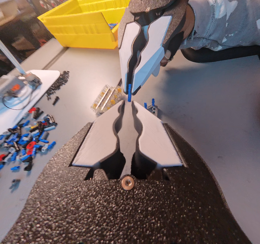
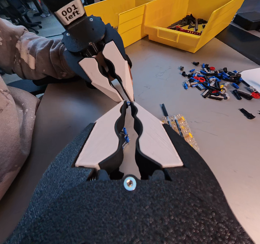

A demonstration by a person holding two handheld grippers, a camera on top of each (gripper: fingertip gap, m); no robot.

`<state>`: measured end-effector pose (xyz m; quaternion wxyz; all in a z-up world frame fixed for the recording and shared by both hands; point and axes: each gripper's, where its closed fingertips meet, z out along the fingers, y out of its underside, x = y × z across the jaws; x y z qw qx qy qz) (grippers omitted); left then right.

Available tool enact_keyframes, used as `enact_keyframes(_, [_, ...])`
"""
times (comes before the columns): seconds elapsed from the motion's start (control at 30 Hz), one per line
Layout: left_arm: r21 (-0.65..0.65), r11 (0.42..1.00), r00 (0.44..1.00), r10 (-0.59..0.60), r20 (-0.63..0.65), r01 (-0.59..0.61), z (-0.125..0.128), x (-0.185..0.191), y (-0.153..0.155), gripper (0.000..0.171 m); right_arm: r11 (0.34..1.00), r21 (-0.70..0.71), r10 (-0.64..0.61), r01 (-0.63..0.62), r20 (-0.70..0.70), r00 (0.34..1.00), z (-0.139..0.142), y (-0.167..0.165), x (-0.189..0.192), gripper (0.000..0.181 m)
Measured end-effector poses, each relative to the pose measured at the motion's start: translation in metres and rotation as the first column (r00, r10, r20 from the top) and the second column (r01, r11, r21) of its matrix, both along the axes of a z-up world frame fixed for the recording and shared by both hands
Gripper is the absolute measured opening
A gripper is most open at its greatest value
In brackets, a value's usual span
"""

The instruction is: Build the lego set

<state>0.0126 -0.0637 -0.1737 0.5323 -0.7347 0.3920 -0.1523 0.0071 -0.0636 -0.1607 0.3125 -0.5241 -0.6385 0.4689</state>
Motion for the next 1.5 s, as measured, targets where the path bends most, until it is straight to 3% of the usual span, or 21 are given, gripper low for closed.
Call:
enact_keyframes(0.17, [-0.278, 0.955, 0.994, -0.097, 0.045, 0.106, -0.027, 0.002, -0.018, 0.035, 0.979, 0.123, 0.137, -0.161, 0.183, 0.973, -0.026, -0.018, 0.021, 0.004])
enact_keyframes(0.33, [-0.352, 0.929, 0.984, -0.156, -0.091, 0.115, -0.06, 0.012, -0.027, 0.038, 0.943, 0.233, 0.156, -0.239, 0.327, 0.932, -0.051, -0.028, 0.027, 0.004])
enact_keyframes(0.53, [-0.331, 0.937, 0.979, -0.159, -0.128, 0.109, -0.063, 0.025, -0.026, 0.006, 0.936, 0.252, 0.138, -0.246, 0.379, 0.915, -0.059, -0.026, 0.027, 0.003])
enact_keyframes(1.07, [-0.235, 0.961, 0.98, -0.172, -0.096, 0.145, -0.038, 0.026, -0.029, 0.002, 0.93, 0.258, 0.183, -0.26, 0.286, 0.941, -0.038, -0.032, 0.021, 0.004])
enact_keyframes(1.27, [-0.263, 0.959, 0.989, -0.132, -0.068, 0.11, -0.038, 0.025, -0.028, 0.007, 0.859, 0.349, 0.229, -0.374, 0.392, 0.891, -0.039, -0.03, 0.021, 0.003])
enact_keyframes(1.33, [-0.337, 0.937, 0.992, -0.115, -0.053, 0.091, -0.04, 0.023, -0.033, 0.026, 0.805, 0.382, 0.234, -0.454, 0.498, 0.835, -0.043, -0.024, 0.027, 0.003])
enact_keyframes(1.5, [-0.397, 0.917, 0.997, -0.047, -0.06, 0.02, -0.042, 0.012, -0.041, 0.031, 0.7, 0.399, 0.238, -0.592, 0.65, 0.721, -0.044, -0.022, 0.026, 0.003])
